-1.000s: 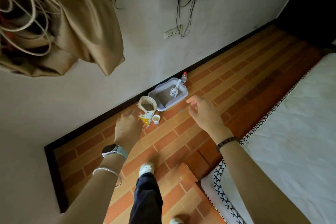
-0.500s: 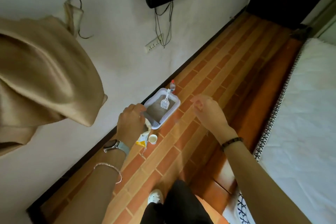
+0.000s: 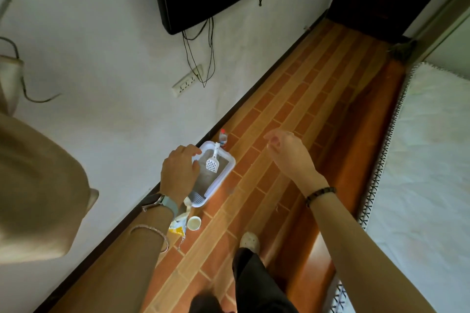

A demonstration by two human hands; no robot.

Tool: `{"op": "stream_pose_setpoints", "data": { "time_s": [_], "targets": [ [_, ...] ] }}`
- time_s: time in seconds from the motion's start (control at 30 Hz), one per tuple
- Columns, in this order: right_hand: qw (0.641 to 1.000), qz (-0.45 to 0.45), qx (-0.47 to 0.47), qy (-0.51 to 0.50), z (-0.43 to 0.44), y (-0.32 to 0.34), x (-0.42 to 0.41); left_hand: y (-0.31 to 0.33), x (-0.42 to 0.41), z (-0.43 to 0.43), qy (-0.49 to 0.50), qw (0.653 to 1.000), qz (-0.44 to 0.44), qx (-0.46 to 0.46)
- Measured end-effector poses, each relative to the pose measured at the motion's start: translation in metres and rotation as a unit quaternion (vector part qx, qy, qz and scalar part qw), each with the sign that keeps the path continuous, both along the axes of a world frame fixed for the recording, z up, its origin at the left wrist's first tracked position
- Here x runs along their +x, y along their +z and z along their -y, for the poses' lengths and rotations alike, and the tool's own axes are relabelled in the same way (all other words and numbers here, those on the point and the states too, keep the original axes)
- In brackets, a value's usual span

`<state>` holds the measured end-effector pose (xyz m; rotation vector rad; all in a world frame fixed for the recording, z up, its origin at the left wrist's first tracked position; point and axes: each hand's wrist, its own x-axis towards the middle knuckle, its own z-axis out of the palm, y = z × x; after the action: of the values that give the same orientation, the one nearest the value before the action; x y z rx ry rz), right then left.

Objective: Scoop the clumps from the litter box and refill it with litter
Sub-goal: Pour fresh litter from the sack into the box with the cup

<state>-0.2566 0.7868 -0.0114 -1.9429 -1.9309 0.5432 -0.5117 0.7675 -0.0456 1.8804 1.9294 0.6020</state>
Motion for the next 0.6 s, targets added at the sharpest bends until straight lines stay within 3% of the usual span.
{"op": "stream_pose_setpoints", "data": {
  "time_s": [0.27, 0.6],
  "targets": [
    [0.998, 0.032, -0.005, 0.050, -0.097, 0.006, 0.042, -0.005, 0.048, -0.084, 0.026, 1.000, 0.010, -0.006],
    [0.993, 0.037, -0.017, 0.106, -0.195, 0.008, 0.035, -0.010, 0.057, -0.171, 0.055, 0.998, 0.021, -0.028]
  ]
}}
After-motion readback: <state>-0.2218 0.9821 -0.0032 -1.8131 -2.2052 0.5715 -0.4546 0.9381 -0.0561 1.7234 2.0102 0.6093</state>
